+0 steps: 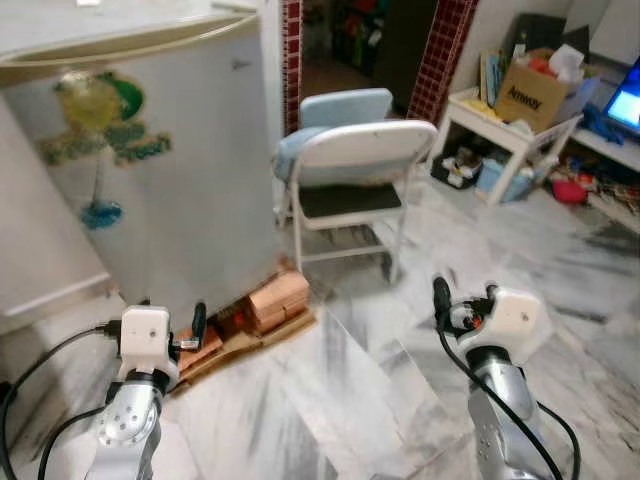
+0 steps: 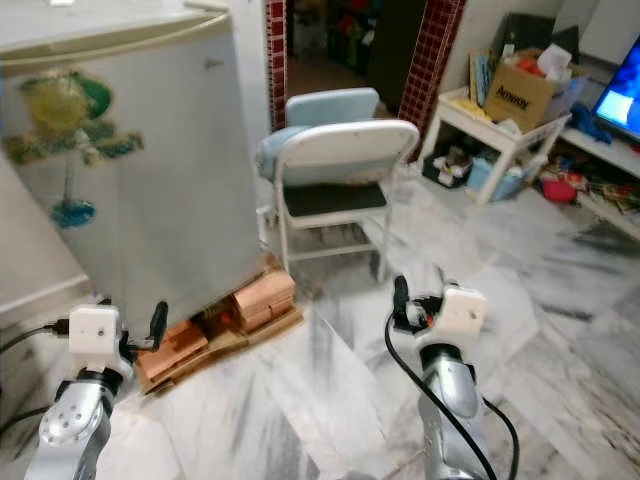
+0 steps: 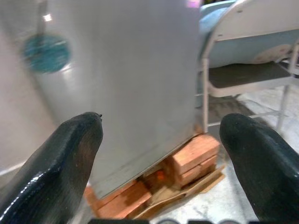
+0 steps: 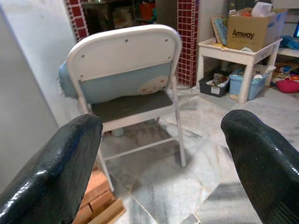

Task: Restocking fridge

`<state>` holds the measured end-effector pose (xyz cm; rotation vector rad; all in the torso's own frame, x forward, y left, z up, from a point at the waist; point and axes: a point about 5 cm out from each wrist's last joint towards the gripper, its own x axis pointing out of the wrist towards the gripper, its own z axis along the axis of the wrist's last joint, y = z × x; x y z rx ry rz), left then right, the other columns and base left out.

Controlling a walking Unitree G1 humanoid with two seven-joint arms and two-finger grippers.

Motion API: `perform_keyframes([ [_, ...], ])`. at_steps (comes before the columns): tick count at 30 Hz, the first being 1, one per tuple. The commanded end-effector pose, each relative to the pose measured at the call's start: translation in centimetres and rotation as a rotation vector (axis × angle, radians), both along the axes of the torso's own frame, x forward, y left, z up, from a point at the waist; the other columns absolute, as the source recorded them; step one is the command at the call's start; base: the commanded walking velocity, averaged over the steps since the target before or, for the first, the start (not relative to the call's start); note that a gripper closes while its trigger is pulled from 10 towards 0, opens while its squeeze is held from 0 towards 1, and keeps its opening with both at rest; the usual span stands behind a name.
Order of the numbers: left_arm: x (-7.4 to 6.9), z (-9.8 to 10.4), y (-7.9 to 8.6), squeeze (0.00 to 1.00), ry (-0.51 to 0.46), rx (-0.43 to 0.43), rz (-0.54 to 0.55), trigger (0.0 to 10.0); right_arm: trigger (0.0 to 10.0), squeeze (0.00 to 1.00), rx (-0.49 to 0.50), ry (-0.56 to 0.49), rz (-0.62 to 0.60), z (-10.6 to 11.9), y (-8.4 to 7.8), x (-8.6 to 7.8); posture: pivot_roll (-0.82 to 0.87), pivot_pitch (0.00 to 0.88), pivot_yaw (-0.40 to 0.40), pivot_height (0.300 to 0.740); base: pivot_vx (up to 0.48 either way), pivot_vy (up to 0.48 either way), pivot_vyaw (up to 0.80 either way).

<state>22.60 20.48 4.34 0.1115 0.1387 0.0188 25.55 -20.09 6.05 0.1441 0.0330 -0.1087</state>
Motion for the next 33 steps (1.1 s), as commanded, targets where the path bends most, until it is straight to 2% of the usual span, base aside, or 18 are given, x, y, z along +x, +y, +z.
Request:
perform_keyframes([
  [1,0.0,0.2,-0.6,0.0,-0.008,0.0,-0.024,10.0,10.0,0.0,-0.018,-0.016,-0.003,0.4,-0.5,-0.1,0.03,0.0,-0.012,0.74,0.0,0.48,0.0],
  [8,0.7,0.5,-0.3,0.0,-0.016,0.012,-0.012,10.0,10.0,0.0,-0.026,-0.033,0.034,0.9,0.5,0.8,0.04,0.0,-0.018,0.74,0.0,0.48,0.0],
  [14,1.1,0.8,0.2,0.0,-0.027,0.034,-0.004,10.0,10.0,0.0,-0.027,-0.039,0.046,1.1,0.6,1.1,0.03,0.0,-0.019,0.74,0.0,0.48,-0.71],
  [25,1.2,0.8,0.1,0.0,-0.03,0.038,-0.012,10.0,10.0,0.0,-0.018,-0.038,0.038,1.1,0.5,1.0,0.02,0.0,-0.017,0.74,0.0,0.48,-0.71],
  [33,1.3,0.8,-0.3,0.0,-0.029,0.04,-0.022,10.0,10.0,0.0,-0.019,-0.036,0.039,1.2,0.4,1.4,0.03,0.0,-0.02,0.74,0.0,0.48,-0.38],
])
